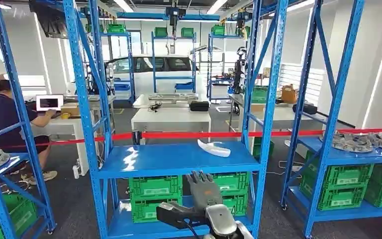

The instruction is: Take the parts from the cabinet and place them on the table.

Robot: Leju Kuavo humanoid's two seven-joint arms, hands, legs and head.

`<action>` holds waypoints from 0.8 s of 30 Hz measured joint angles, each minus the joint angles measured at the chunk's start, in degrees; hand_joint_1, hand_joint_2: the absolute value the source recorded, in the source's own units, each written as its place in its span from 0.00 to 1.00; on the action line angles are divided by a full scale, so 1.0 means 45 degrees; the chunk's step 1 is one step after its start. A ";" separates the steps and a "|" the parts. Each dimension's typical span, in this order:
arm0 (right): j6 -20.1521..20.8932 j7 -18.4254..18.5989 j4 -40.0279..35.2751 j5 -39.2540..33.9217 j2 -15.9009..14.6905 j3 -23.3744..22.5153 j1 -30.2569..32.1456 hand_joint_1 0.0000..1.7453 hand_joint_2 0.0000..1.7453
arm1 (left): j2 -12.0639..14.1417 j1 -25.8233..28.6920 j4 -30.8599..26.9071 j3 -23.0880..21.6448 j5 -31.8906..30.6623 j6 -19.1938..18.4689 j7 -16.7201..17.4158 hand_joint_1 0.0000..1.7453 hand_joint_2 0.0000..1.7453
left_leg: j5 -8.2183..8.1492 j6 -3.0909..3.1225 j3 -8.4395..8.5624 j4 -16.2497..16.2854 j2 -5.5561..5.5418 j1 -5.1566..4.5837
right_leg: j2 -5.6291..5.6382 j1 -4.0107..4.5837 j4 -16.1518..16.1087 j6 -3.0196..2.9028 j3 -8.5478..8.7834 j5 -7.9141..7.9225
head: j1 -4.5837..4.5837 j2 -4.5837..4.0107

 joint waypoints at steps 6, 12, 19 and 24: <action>0.0097 0.0005 0.0000 -0.0199 -0.0218 0.0354 0.0277 0.00 0.00 | -0.0044 0.0086 0.0039 0.0083 0.0000 0.0004 -0.0024 0.00 0.00 | -0.0597 -0.0407 0.0741 0.0013 -0.0011 0.0183 | -0.0151 -0.0114 -0.2305 0.0060 -0.0076 0.2299 | 0.0020 0.0000; 0.0214 0.0082 -0.0039 -0.0641 -0.0408 0.0665 0.0393 0.00 0.00 | -0.0039 0.0006 0.0063 0.0180 -0.0063 -0.0005 -0.0087 0.00 0.00 | -0.0340 -0.1075 0.0881 0.0374 0.0114 0.0197 | -0.0173 0.0031 -0.3019 -0.0692 0.0583 0.1750 | -0.0015 0.0000; 0.0248 0.0058 -0.0044 -0.0660 -0.0418 0.0801 0.0657 0.00 0.00 | -0.0049 0.0168 0.0126 0.0277 -0.0068 -0.0015 -0.0092 0.00 0.00 | -0.2174 -0.0984 -0.2755 0.3046 -0.0190 0.0104 | 0.0201 0.0045 -0.3490 -0.0866 0.2643 0.0414 | -0.0102 0.0000; 0.0243 0.0092 0.0102 -0.0786 -0.0375 0.1044 0.0778 0.00 0.00 | 0.0005 0.0389 0.0214 0.0311 -0.0059 -0.0039 -0.0131 0.00 0.00 | 0.2756 -0.0559 -0.2683 -0.0008 -0.0272 -0.0156 | 0.0390 0.0194 -0.3582 -0.0629 0.4039 -0.0981 | -0.0097 0.0000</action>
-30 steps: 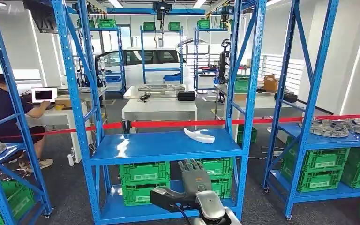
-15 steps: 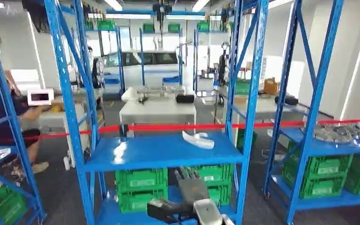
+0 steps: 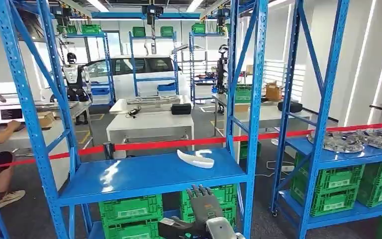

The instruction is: Take the parts from the cabinet and place them on the table.

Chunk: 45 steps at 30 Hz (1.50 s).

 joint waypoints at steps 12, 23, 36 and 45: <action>-0.0025 0.0044 -0.0044 -0.0068 -0.0053 0.0258 -0.0379 0.00 0.00 | -0.0015 -0.0231 -0.0024 0.0010 0.0006 0.0000 -0.0068 0.00 0.00 | -0.2954 0.0294 0.3200 0.0054 -0.0183 0.0174 | -0.0381 -0.0155 0.2234 0.0448 -0.4655 0.0061 | 0.0097 0.0000; -0.0005 0.0082 0.0048 -0.0281 -0.0053 0.0530 -0.0616 0.00 0.00 | -0.0024 -0.0487 -0.0044 0.0019 0.0006 0.0044 -0.0068 0.00 0.00 | -0.3725 -0.0353 0.0718 0.4151 -0.0105 0.0119 | -0.0289 -0.0162 0.0548 -0.0217 -0.2482 0.2132 | 0.0005 0.0000; -0.0001 0.0175 0.0145 -0.0549 -0.0053 0.0578 -0.0581 0.00 0.00 | -0.0029 -0.0352 -0.0005 0.0087 -0.0014 0.0068 0.0014 0.00 0.00 | -0.1202 0.0110 0.0253 0.0346 -0.0061 -0.0070 | -0.0120 -0.0096 0.0518 -0.0062 -0.0799 0.0599 | -0.0024 0.0000; -0.0073 0.0398 0.0408 -0.0802 -0.0315 0.0651 -0.0382 0.00 0.00 | -0.0189 -0.0415 -0.0087 0.0180 -0.0174 0.0122 0.0141 0.00 0.00 | -0.3235 0.0225 0.3431 0.0202 -0.0226 0.0177 | -0.0396 -0.0211 0.1787 0.0541 -0.4113 0.0304 | 0.0092 -0.0015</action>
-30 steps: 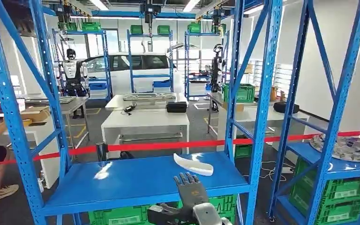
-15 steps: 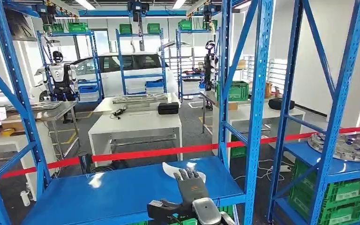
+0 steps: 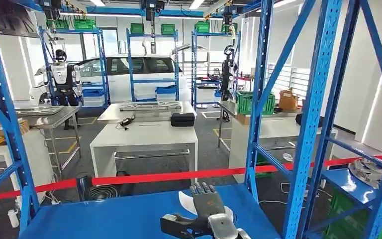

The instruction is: Take the parts from the cabinet and place them on the table.

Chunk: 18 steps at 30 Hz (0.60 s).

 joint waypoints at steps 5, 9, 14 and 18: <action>-0.0072 0.0044 0.0262 -0.0121 -0.0213 0.0034 0.0181 0.00 0.00 | -0.0024 -0.0007 0.0044 0.0024 -0.0053 0.0174 0.0024 0.00 0.00 | -0.0039 -0.0546 0.0321 0.0185 -0.0012 0.0038 | -0.0065 0.0244 -0.0780 -0.0760 0.0403 0.2462 | 0.0000 0.0015; -0.0291 -0.0024 0.0291 -0.0248 -0.0272 0.0034 0.0419 0.00 0.00 | -0.0092 -0.0084 0.0063 0.0034 0.0015 0.0228 0.0005 0.00 0.00 | 0.0969 -0.0759 -0.2316 0.3740 0.0126 0.0036 | 0.0017 0.0012 -0.1757 -0.0821 0.1714 0.2059 | -0.0073 0.0049; -0.0321 0.0005 0.0354 -0.0354 -0.0393 0.0034 0.0597 0.00 0.00 | -0.0087 0.0041 0.0078 0.0136 0.0044 0.0287 0.0000 0.00 0.00 | -0.0313 -0.0774 -0.3465 0.2374 0.0181 0.0057 | 0.0110 -0.0114 -0.2014 -0.0697 0.3149 0.1119 | -0.0102 0.0049; -0.0321 0.0005 0.0427 -0.0423 -0.0451 0.0039 0.0641 0.00 1.00 | -0.0112 0.0108 0.0170 0.0141 0.0039 0.0291 0.0000 0.00 0.00 | 0.3330 -0.0560 -0.3467 -0.0248 0.0471 0.0104 | 0.0170 0.0006 -0.1810 -0.0302 0.3693 0.0116 | -0.0067 0.0039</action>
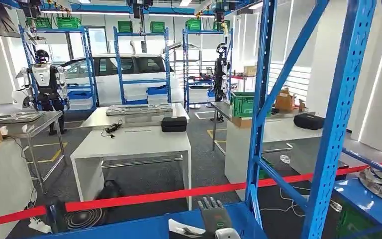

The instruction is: Take the parts from the cabinet and place them on the table.

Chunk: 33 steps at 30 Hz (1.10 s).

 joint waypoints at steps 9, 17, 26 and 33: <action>-0.0194 -0.0049 0.0024 -0.0107 -0.0107 0.0000 -0.0004 0.00 0.00 | -0.0010 -0.0154 -0.0053 0.0015 0.0015 0.0087 -0.0170 0.00 0.00 | -0.1043 0.0721 0.0560 0.0288 -0.0253 -0.0120 | -0.0141 -0.0020 0.4582 0.0292 -0.2877 -0.1594 | 0.0077 0.0019; -0.0219 -0.0097 0.0053 -0.0136 -0.0078 0.0010 0.0040 0.00 1.00 | -0.0097 -0.0112 -0.0039 0.0092 0.0034 0.0165 -0.0170 0.00 0.00 | -0.1517 0.0711 0.1141 0.0297 -0.0411 -0.0343 | -0.0189 0.0389 0.0565 -0.0199 -0.2153 0.1513 | 0.0063 0.0019; 0.0009 -0.0291 0.0053 -0.0238 -0.0010 0.0010 0.0040 0.00 1.00 | -0.0102 -0.0072 -0.0039 0.0219 0.0049 0.0194 -0.0145 0.00 0.00 | -0.1552 0.0603 0.1256 0.0201 -0.0385 -0.0340 | -0.0148 0.0393 0.0569 -0.0331 -0.2109 0.1465 | 0.0043 0.0019; -0.0092 -0.0734 0.0009 -0.0622 0.0117 0.0039 0.0286 0.00 1.00 | -0.0102 -0.0089 -0.0039 0.0301 0.0015 0.0199 -0.0209 0.00 0.00 | -0.1548 0.0580 0.1279 0.0189 -0.0385 -0.0336 | -0.0150 0.0397 0.0572 -0.0354 -0.2088 0.1452 | 0.0043 0.0019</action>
